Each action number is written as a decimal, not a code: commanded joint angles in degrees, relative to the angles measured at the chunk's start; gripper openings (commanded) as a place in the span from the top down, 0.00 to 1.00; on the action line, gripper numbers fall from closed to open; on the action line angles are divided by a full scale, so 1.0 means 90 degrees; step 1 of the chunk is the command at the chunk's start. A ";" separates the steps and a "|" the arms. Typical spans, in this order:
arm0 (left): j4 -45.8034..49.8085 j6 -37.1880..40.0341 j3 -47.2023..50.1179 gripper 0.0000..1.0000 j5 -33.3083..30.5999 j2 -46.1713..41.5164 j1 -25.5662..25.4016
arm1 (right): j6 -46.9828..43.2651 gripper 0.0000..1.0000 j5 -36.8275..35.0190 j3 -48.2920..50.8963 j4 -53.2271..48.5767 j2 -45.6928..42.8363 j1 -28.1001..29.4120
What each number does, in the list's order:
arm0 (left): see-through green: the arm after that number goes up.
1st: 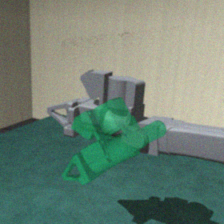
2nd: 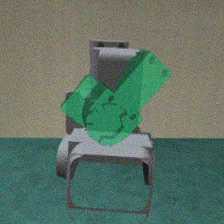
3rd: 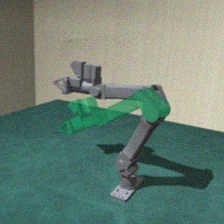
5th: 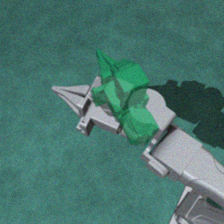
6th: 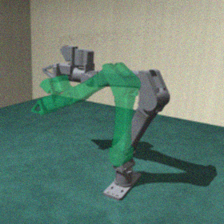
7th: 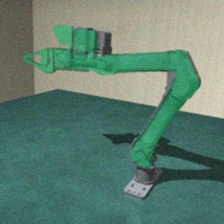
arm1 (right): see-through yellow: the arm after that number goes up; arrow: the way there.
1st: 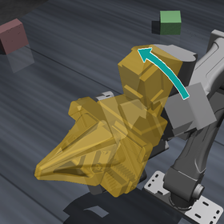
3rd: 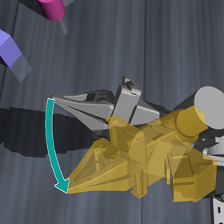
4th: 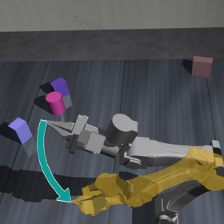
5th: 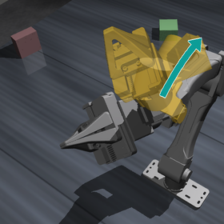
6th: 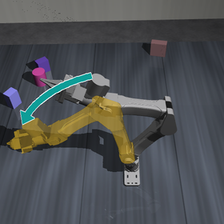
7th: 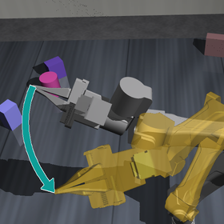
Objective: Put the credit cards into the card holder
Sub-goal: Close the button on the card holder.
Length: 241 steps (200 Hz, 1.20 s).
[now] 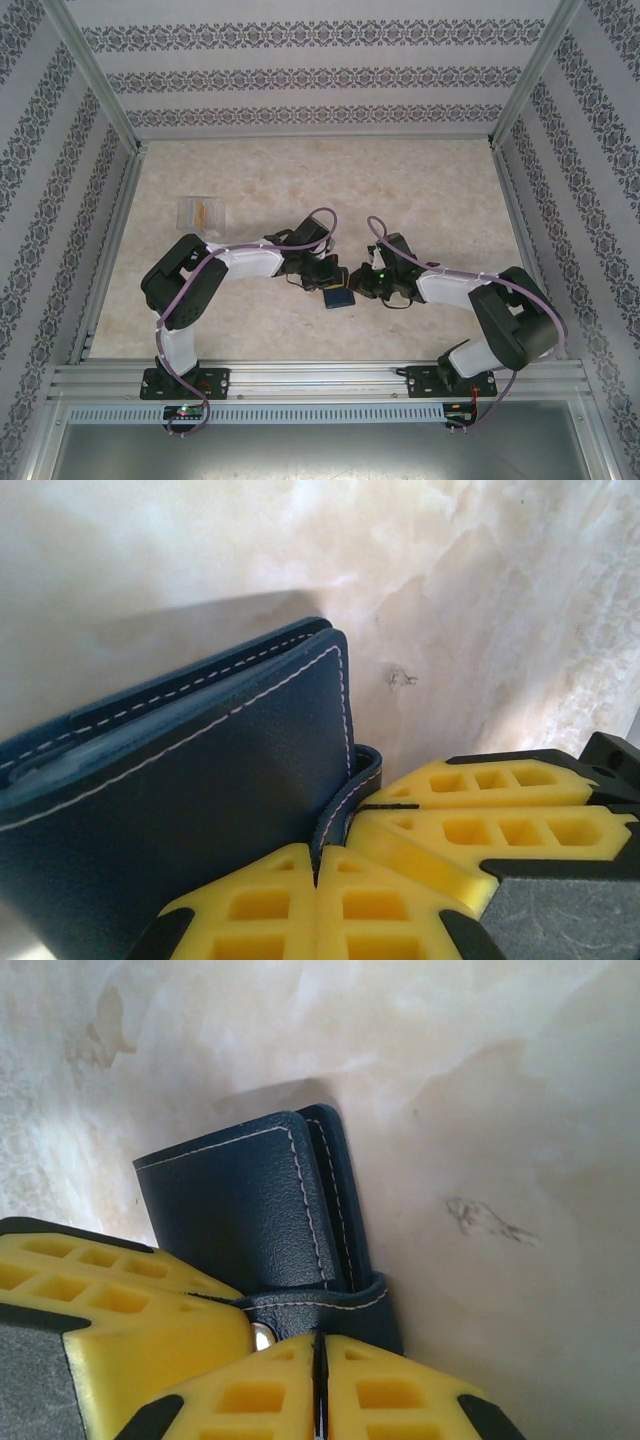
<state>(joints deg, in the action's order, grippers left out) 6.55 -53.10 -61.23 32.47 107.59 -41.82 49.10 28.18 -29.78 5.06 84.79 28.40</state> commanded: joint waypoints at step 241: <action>-0.0390 -0.0080 0.0630 0.73 0.0191 -0.0227 0.0354 | 0.0023 0.95 -0.0636 -0.0851 -0.0605 0.1389 0.0535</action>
<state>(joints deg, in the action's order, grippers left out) 4.82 -53.08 -58.00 32.75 106.08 -38.24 51.62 31.40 -37.80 6.76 93.80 29.85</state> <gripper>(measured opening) 0.110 0.066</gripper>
